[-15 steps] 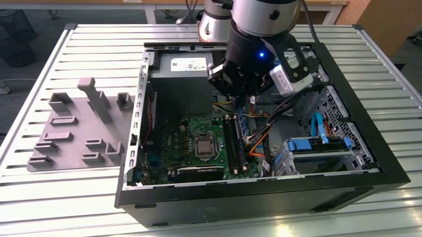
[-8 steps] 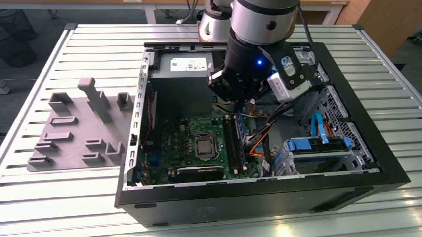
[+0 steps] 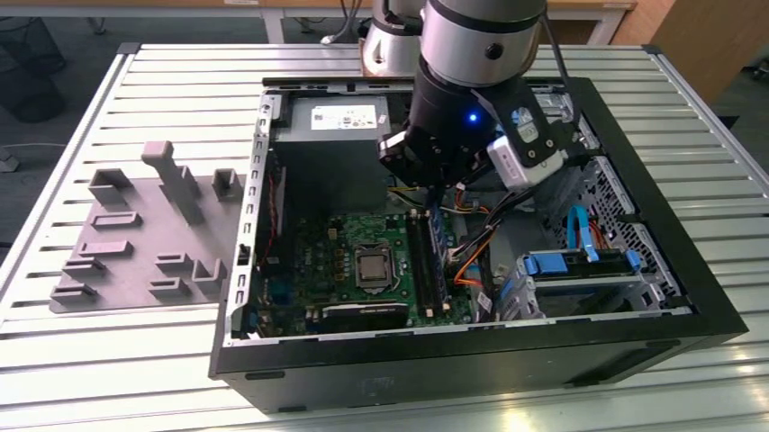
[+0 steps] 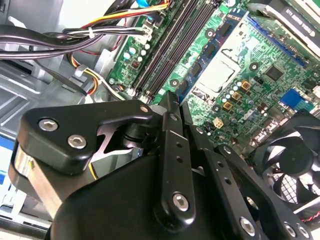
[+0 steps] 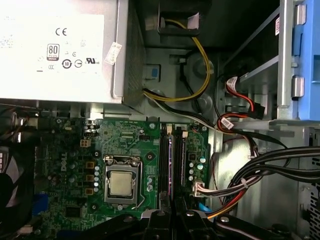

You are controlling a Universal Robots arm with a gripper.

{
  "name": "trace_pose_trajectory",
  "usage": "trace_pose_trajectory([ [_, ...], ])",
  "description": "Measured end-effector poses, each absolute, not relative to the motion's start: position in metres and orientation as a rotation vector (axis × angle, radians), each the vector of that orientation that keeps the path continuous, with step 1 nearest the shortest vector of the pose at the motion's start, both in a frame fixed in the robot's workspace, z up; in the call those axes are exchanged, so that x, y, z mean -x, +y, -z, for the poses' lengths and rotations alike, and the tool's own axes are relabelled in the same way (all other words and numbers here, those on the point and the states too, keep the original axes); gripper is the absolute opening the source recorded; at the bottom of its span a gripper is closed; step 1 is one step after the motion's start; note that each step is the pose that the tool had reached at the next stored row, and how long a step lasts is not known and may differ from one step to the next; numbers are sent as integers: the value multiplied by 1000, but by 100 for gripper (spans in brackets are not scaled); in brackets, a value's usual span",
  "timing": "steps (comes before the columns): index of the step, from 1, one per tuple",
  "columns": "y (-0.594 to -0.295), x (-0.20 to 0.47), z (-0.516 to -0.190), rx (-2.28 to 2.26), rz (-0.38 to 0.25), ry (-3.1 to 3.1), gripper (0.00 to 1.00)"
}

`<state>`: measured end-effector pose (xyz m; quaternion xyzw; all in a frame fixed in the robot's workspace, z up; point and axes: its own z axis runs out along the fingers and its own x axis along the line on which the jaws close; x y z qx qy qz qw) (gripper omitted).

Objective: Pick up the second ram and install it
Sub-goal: 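Insert the second ram into the second slot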

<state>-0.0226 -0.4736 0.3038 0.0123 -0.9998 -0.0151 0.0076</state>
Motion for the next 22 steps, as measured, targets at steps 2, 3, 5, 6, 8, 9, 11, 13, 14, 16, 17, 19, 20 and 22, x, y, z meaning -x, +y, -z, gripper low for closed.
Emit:
trace_pose_trajectory([
  [2,-474,23,-300,-38,47,-3126,14],
  [3,-474,23,-299,-38,47,-3126,14],
  [5,-474,23,-295,-38,47,-3126,14],
  [6,-474,23,-293,-38,47,-3126,14],
  [8,-474,23,-289,-38,47,-3126,14],
  [9,-474,23,-288,-38,47,-3126,14],
  [11,-474,23,-284,-38,47,-3126,14],
  [13,-474,23,-280,-38,47,-3126,14],
  [14,-474,23,-279,-38,47,-3126,14],
  [16,-474,23,-276,-37,47,-3125,14],
  [17,-474,23,-274,-37,47,-3125,14],
  [19,-474,23,-270,-36,47,-3125,14],
  [20,-474,23,-268,-35,47,-3125,14],
  [22,-474,23,-265,-35,47,-3125,14],
])
